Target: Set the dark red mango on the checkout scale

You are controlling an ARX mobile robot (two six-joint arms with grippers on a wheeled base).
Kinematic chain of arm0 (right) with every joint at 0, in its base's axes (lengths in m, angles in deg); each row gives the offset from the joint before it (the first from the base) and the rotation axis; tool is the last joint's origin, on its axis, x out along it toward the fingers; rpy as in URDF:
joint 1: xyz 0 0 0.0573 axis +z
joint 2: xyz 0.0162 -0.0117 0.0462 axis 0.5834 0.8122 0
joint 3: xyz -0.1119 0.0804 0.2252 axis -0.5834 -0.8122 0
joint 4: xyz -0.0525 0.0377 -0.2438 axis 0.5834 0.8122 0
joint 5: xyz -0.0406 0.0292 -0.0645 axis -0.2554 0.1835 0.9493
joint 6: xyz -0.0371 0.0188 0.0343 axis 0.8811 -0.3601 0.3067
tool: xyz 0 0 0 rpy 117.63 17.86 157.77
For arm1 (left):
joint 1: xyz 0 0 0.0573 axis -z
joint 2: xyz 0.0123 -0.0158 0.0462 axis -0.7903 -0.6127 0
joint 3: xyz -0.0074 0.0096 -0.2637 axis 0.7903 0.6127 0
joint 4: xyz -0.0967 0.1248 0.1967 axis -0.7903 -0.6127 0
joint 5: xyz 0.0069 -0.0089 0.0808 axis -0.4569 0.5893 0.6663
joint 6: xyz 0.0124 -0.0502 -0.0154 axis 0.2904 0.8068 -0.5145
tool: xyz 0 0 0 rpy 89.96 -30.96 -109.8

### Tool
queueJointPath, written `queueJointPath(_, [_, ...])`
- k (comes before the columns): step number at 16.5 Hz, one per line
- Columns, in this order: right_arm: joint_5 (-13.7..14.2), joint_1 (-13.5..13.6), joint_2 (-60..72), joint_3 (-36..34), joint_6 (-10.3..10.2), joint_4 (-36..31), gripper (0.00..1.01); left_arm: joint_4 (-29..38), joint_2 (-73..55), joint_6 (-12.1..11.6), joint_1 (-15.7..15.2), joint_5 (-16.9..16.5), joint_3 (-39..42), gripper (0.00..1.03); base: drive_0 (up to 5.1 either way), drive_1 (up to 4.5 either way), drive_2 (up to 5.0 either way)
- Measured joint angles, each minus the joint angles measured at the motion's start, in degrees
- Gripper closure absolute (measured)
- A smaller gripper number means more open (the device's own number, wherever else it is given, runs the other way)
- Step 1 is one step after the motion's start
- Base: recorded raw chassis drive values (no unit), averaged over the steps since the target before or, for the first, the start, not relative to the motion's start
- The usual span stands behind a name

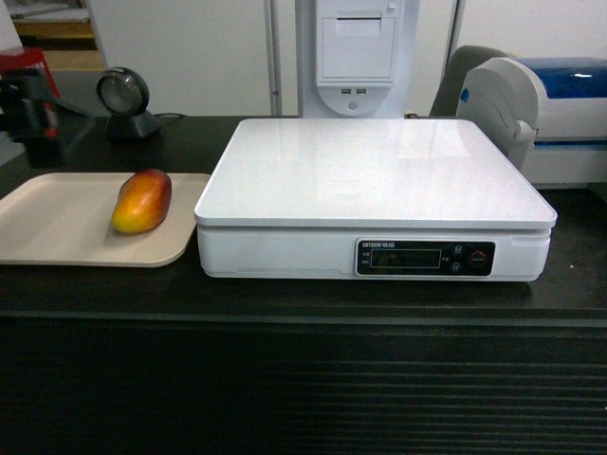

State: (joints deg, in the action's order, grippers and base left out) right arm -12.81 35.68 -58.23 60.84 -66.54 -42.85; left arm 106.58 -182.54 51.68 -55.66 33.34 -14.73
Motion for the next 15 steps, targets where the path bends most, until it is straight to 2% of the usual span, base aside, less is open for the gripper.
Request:
queueJointPath(1, [0.0,0.0,0.0,0.0,0.0,0.0,0.03,-1.92,-5.68,-1.11,0.04,-0.94,-5.2,0.05,0.0,0.0,0.0])
queueJointPath(3, [0.0,0.0,0.0,0.0,0.0,0.0,0.03,-6.19,-14.91,-1.73,0.35,-2.27,-15.39,0.05,0.0,0.0,0.0])
queueJointPath(6, [0.0,0.0,0.0,0.0,0.0,0.0,0.03,-13.4,-23.32,-4.35,0.17,-3.1,-25.94,0.05,0.0,0.0,0.0])
queueJointPath(9, [0.0,0.0,0.0,0.0,0.0,0.0,0.03,-20.48,-29.64,-6.88,-0.37,-4.87,-34.07,0.05,0.0,0.0,0.0])
queueJointPath(11, [0.0,0.0,0.0,0.0,0.0,0.0,0.03,-24.68,-32.81,-8.24,-0.48,-4.9,-38.88,0.05,0.0,0.0,0.0])
queueJointPath(15, [0.0,0.0,0.0,0.0,0.0,0.02,0.03,-30.14,-37.99,-8.63,-0.48,-3.52,-46.64,0.05,0.0,0.0,0.0])
